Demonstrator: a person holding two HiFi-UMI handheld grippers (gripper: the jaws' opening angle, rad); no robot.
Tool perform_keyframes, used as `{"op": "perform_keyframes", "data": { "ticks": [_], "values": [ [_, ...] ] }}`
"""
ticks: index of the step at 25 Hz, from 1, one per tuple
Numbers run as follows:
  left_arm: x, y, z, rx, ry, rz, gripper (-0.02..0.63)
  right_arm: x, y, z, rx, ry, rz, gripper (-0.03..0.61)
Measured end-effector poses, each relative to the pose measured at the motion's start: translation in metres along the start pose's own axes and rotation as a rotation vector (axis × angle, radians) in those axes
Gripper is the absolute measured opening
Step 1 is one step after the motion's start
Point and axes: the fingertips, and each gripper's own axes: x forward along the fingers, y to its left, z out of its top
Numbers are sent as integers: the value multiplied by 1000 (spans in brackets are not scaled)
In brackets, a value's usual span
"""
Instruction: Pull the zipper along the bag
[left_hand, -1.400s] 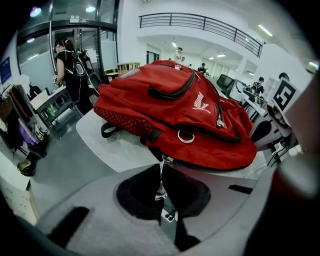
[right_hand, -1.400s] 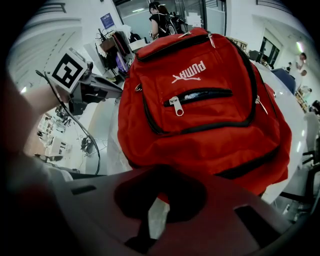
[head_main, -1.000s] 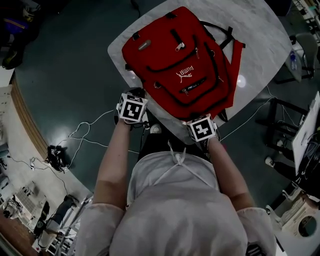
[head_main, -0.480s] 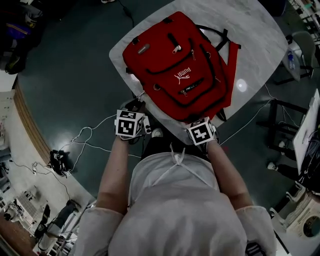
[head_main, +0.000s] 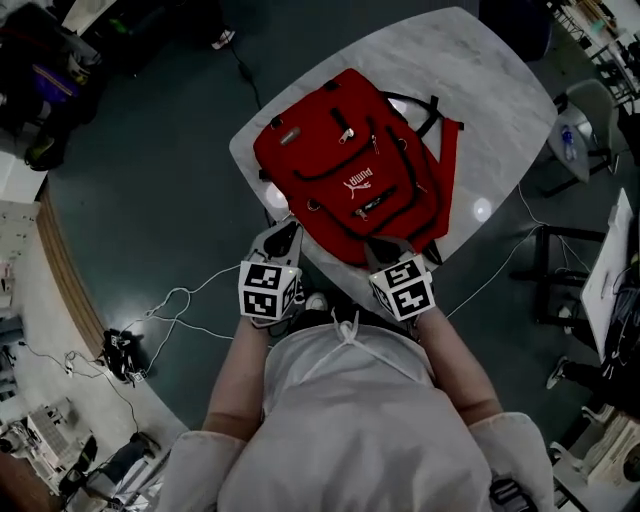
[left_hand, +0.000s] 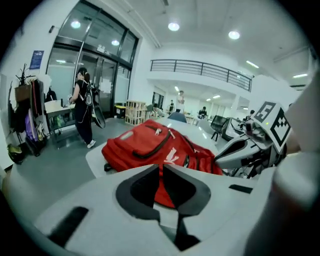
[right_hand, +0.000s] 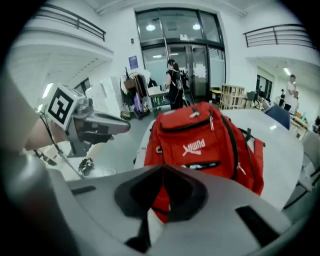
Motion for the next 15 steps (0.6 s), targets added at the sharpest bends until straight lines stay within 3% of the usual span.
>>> {"op": "perform_keyframes", "data": {
  "ticks": [10,15],
  "values": [
    [-42,-61,123,122,-294,-91,20,-83,-1,117,-29,-412,-26,28],
    [-64,-77,169,133,-414,-118,20,-112,2,153,-81,-516,-27,28]
  ]
}}
